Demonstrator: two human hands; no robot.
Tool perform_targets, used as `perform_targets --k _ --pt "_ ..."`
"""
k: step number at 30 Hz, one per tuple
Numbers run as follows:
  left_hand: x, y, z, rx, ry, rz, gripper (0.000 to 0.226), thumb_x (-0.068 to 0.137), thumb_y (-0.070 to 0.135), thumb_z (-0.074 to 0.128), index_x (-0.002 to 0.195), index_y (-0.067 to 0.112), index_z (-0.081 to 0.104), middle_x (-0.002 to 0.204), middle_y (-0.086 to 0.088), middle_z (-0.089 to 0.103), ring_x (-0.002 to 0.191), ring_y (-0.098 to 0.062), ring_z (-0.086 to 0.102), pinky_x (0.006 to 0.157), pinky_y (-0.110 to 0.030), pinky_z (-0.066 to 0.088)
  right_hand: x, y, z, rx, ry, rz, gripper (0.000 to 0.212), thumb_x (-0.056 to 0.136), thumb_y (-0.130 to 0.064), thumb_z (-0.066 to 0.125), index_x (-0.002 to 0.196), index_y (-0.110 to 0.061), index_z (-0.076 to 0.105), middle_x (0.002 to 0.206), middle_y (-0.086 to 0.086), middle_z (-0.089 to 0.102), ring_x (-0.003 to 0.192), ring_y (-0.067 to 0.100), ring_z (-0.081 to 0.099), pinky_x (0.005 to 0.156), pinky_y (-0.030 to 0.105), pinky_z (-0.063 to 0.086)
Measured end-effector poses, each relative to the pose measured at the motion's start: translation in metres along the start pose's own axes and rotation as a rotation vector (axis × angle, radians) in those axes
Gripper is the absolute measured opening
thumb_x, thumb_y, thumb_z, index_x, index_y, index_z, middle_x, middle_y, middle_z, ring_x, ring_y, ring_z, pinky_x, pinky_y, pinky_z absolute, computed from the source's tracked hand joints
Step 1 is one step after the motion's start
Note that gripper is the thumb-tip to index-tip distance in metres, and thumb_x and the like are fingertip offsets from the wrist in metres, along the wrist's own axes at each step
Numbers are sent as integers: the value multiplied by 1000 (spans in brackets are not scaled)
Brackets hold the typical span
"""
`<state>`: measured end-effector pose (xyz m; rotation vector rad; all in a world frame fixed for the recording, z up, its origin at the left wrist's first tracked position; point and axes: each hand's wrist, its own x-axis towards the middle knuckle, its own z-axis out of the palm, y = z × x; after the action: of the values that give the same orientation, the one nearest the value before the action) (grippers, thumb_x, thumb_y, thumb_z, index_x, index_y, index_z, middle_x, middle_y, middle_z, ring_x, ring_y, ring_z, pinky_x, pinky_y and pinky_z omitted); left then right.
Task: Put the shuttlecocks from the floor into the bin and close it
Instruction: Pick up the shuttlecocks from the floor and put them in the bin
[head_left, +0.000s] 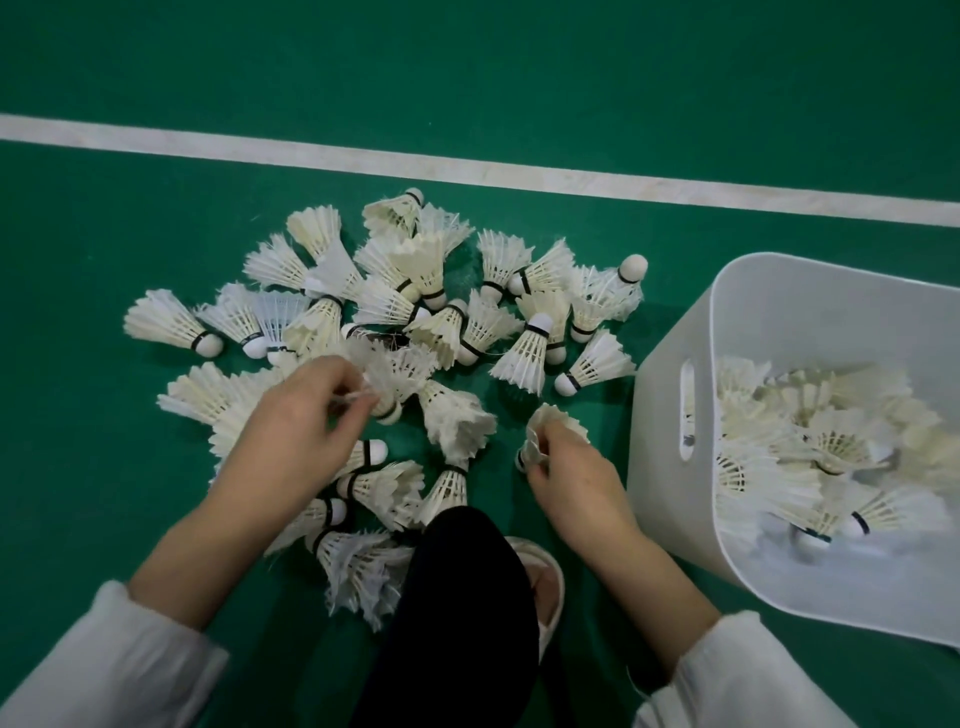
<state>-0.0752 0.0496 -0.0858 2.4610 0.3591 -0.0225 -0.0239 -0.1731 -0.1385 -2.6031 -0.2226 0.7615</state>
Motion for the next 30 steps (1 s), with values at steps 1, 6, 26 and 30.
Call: perform_targets --k 1,6,26,30 --pt "2 -1 -3 -7 4 -26 19 87 34 57 96 20 47 86 5 59 74 -12 59 63 -30 47 1 0 0 -22 5 -19 18 92 -22 45 108 -15 49 107 9 61 92 32 59 70 35 44" --pt "16 -6 13 353 -79 78 45 92 48 40 133 40 26 77 9 59 57 -12 56 46 -26 45 1 -15 -11 -67 71 -108 22 95 -28 41 101 -14 55 96 8 56 89 31 58 68 34 40" --pt "27 145 3 131 -91 262 30 87 46 52 93 20 66 85 4 64 67 -14 49 65 -35 45 -66 84 -257 -119 167 117 26 70 -50 66 86 -30 70 92 -7 71 81 18 65 86 41 49" --pt "17 160 30 95 -162 302 23 85 42 55 95 25 67 94 11 60 73 -7 51 69 -33 43 -73 162 -230 -217 -13 331 21 82 -25 65 81 -4 69 93 17 71 80 28 62 72 35 45"
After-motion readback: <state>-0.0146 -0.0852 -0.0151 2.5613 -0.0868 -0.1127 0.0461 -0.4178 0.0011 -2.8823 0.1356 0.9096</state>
